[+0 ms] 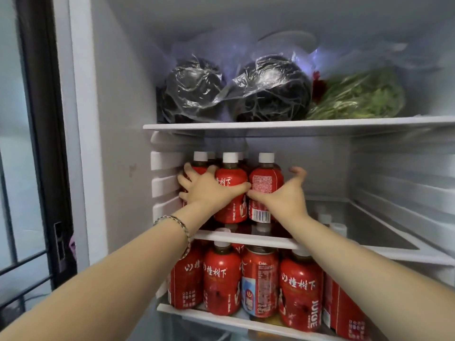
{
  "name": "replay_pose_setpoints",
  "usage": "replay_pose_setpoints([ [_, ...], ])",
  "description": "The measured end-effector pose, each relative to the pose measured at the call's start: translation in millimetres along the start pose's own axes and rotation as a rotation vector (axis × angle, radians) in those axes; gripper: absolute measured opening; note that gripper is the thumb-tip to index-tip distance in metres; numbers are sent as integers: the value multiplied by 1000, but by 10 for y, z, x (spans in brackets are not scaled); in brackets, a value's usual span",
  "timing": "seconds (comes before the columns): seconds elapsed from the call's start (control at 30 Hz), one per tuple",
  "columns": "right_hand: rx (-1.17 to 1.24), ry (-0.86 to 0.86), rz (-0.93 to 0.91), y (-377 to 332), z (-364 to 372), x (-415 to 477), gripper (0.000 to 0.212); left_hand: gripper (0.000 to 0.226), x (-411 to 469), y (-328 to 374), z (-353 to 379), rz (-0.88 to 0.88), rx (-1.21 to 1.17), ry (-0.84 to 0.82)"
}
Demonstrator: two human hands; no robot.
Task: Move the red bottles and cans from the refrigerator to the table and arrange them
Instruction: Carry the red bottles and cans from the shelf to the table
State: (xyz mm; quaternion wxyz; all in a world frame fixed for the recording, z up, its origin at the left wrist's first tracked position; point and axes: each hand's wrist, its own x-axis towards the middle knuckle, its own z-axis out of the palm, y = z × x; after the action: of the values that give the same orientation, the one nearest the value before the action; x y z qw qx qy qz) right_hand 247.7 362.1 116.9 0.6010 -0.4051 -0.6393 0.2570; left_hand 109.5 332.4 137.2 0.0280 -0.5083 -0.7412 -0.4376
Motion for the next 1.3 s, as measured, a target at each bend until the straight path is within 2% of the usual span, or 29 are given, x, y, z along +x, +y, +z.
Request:
replay_pose_setpoints([
  [0.07,90,-34,97,15,-29,29,85,83,-14,-67,-64,57,-67,-54],
  [0.17,281,-324,237,-12,-89,33,58,75,-51,-184,-238,132,-291,-248],
  [0.27,341,-546,219,-43,-127,-6,58,62,-130,-275,-299,179,-532,-379],
  [0.33,362,-607,196,-49,-125,-2,55,81,-169,-333,-264,156,-652,-411],
  [0.4,367,-635,202,-53,-112,13,51,85,-218,-359,-248,148,-771,-422],
  [0.57,318,-636,209,-90,44,13,68,56,-315,-389,-280,144,-963,-354],
  [0.67,309,-629,199,-117,93,12,70,60,-335,-396,-290,122,-1002,-298],
  [0.87,255,-571,154,-117,117,-26,80,48,-339,-397,-298,112,-1033,-281],
  [0.97,253,-536,124,-153,109,-61,74,50,-359,-388,-328,96,-1056,-288],
  [1.3,354,-439,93,-366,-64,-480,77,64,-625,-350,-658,187,-998,-298],
])
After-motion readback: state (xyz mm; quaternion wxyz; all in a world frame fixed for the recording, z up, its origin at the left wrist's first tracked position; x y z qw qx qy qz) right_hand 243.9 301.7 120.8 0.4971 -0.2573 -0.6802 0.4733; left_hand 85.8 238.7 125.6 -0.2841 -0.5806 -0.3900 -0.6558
